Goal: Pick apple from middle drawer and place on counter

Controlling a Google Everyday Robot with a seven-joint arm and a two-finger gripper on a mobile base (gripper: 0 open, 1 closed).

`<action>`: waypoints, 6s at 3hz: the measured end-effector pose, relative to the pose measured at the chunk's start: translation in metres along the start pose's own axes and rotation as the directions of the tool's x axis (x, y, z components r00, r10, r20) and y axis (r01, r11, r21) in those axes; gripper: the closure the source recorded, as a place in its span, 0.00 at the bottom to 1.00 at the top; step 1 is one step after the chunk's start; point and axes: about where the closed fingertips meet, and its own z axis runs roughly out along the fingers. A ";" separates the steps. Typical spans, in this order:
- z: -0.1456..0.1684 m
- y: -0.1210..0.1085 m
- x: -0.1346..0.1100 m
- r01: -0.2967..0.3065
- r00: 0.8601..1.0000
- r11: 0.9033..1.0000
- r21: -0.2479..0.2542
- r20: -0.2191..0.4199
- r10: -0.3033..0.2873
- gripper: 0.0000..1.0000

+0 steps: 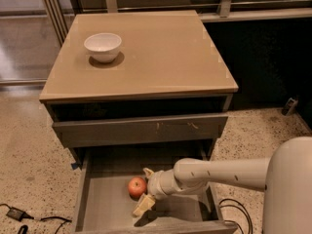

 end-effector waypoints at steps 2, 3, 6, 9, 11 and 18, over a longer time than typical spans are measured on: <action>0.019 -0.004 0.025 -0.020 1.000 0.999 0.036 -0.001 0.020 0.00; 0.019 -0.004 0.025 -0.020 1.000 0.999 0.036 -0.001 0.020 0.19; 0.019 -0.004 0.025 -0.020 1.000 0.999 0.036 -0.001 0.020 0.96; -0.007 -0.009 0.010 -0.016 1.000 1.000 0.027 -0.009 0.016 1.00; -0.112 -0.010 -0.073 0.072 0.997 0.997 0.025 -0.007 -0.072 1.00; -0.416 -0.023 -0.308 0.346 0.924 0.900 0.266 0.072 -0.376 1.00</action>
Offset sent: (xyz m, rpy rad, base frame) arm 0.0015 -0.0085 -0.0498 -0.0146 -0.0101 -0.0702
